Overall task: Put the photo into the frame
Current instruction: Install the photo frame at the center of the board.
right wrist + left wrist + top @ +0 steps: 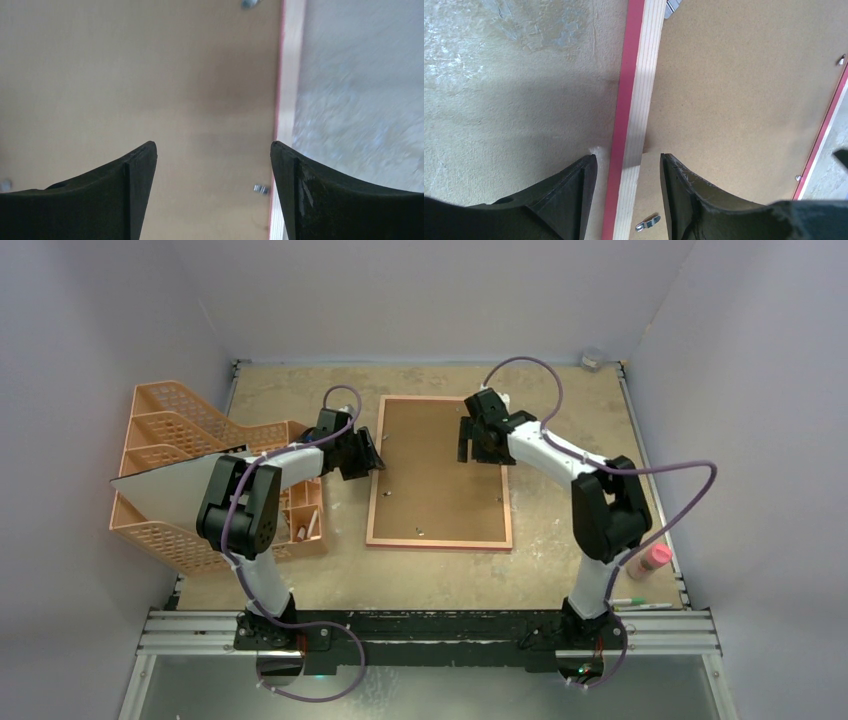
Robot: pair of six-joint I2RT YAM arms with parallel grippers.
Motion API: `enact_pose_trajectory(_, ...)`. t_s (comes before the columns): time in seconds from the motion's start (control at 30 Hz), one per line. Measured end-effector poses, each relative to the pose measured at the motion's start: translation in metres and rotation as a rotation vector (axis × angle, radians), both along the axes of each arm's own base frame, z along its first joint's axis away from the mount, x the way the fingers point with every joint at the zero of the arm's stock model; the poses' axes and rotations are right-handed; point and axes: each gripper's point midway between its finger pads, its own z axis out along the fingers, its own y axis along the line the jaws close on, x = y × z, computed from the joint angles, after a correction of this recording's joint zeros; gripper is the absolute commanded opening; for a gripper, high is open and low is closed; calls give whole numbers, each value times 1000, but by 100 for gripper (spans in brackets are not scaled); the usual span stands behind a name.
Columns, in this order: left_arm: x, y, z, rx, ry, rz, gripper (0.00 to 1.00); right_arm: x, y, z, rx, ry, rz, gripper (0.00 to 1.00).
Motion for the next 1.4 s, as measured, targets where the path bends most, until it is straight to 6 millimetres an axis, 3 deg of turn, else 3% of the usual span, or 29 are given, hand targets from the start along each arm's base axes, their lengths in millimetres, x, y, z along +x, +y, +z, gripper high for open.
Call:
enact_pose_trajectory(0.1, 0, 0, 0, 0, 0, 0, 52, 32, -11, -2, -44, -33, -62, 87)
enact_pose_trajectory(0.27, 0, 0, 0, 1, 2, 0, 52, 72, -40, -24, -101, -16, -163, 87)
enact_pose_trajectory(0.4, 0, 0, 0, 0, 2, 0, 52, 90, -56, -42, -119, 9, -215, 87)
enact_pose_trajectory(0.53, 0, 0, 0, 1, 2, 0, 52, 105, -62, -35, -113, -21, -235, 84)
enact_pose_trajectory(0.73, 0, 0, 0, 1, 2, 0, 52, 106, -63, -42, -108, -8, -223, 74)
enact_pose_trajectory(1.2, 0, 0, -1, 1, 4, 0, 52, 112, -61, -45, -50, -29, -180, 35)
enact_pose_trajectory(1.4, 0, 0, 0, 1, 4, 0, 52, 112, -65, -45, -68, -28, -159, 27)
